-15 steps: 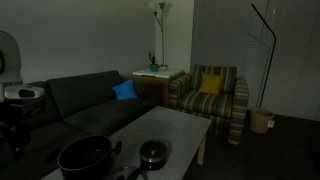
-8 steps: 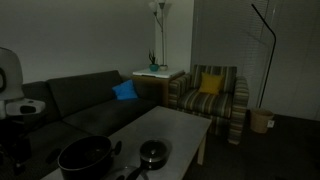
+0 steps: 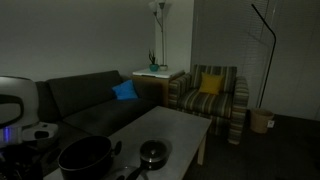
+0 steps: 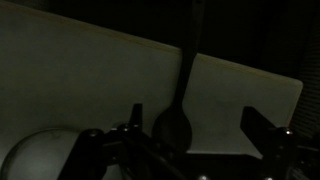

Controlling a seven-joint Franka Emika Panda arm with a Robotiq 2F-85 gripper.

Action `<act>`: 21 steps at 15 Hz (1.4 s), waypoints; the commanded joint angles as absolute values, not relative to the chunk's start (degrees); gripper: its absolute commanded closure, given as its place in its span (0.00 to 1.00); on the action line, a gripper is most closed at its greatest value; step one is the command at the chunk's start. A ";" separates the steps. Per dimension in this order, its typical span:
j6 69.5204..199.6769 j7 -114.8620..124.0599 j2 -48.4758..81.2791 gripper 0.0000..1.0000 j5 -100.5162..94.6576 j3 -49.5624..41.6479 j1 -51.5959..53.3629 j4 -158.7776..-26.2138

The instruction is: Put the black ladle inside the black pot

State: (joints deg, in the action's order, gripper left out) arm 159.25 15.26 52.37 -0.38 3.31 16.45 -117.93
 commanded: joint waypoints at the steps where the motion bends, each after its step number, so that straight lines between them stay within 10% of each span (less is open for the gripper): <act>1: 159.00 14.48 53.45 0.00 0.66 3.16 16.67 -116.60; 21: 149.13 8.26 63.19 0.00 2.51 7.35 11.06 -105.00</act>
State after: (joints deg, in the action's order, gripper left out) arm 150.98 11.85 58.09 0.44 4.34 14.45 -109.24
